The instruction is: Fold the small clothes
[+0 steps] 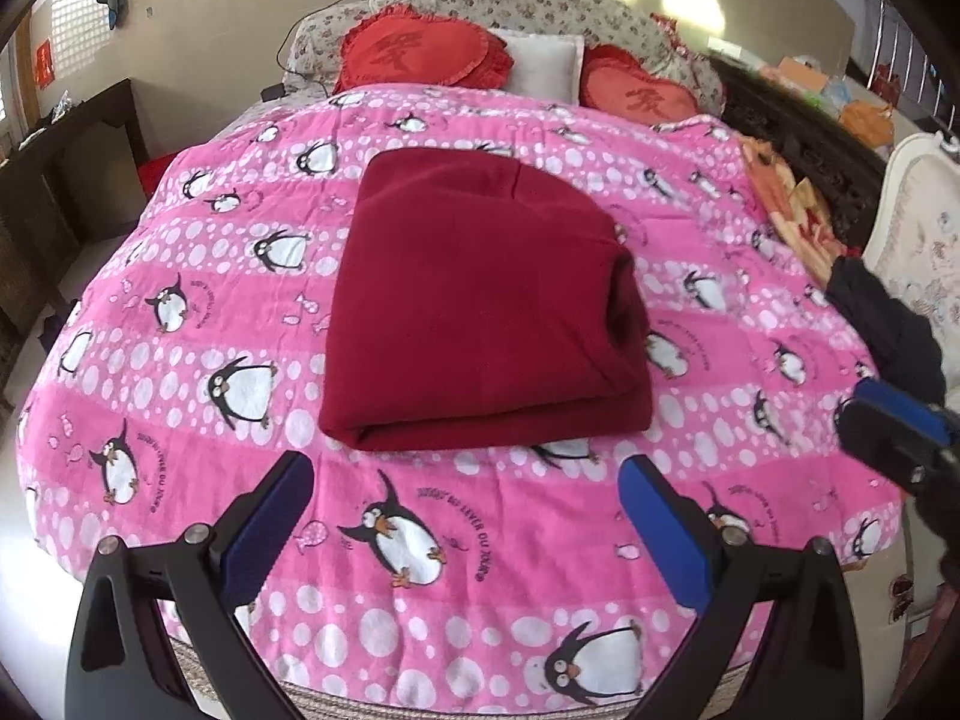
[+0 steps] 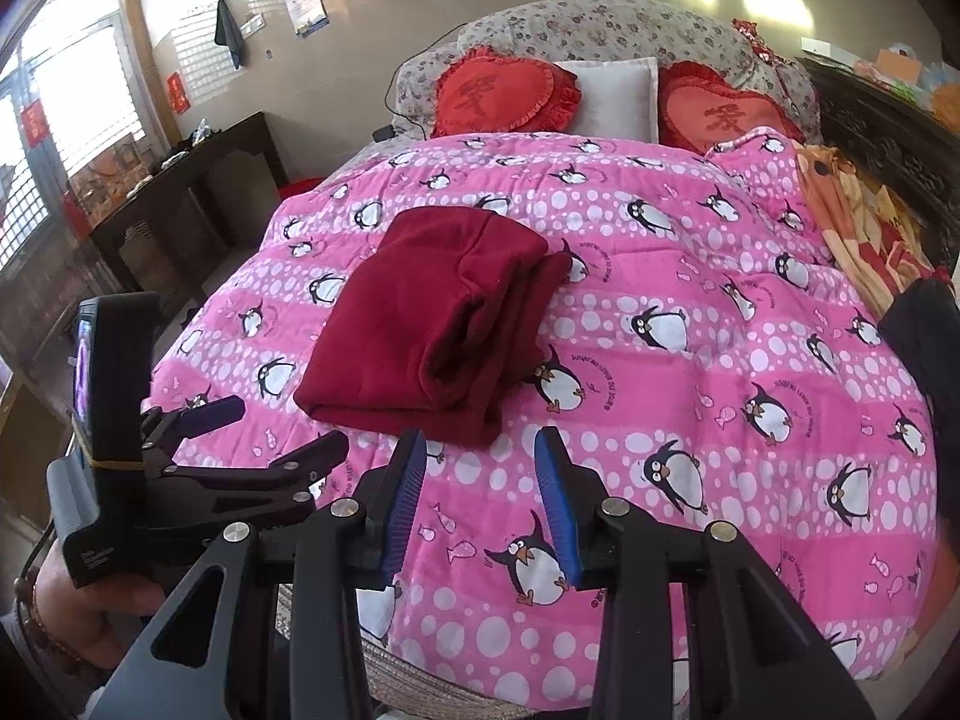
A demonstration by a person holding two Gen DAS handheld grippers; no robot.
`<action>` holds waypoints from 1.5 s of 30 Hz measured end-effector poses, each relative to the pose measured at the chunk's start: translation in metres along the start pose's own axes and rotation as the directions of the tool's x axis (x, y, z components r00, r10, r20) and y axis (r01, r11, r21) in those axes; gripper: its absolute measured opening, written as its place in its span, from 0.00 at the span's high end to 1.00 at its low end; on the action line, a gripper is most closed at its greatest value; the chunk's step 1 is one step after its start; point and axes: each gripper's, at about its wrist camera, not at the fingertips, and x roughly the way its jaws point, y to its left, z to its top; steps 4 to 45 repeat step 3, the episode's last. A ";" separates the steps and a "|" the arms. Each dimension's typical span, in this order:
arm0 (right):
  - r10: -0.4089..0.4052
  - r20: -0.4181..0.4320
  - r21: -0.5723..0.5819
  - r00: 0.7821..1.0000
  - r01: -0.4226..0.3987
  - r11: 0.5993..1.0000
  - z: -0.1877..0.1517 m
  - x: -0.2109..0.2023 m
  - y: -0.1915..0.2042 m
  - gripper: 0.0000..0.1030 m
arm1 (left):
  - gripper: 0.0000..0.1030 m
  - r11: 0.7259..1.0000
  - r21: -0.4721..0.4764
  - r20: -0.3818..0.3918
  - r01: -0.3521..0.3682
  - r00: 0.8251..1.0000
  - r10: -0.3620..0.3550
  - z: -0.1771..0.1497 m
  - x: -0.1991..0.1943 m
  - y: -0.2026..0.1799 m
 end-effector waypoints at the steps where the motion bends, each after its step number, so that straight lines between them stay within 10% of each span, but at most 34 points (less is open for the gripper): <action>1: -0.001 -0.003 0.003 1.000 0.001 1.000 -0.001 0.001 0.000 0.93 | 0.00 1.000 0.007 0.000 -0.001 1.000 0.001 0.000 0.000 -0.001; 45: 0.000 -0.004 0.007 1.000 0.000 1.000 -0.001 0.001 -0.001 0.93 | 0.00 1.000 0.010 -0.011 -0.002 1.000 0.002 -0.001 0.001 -0.003</action>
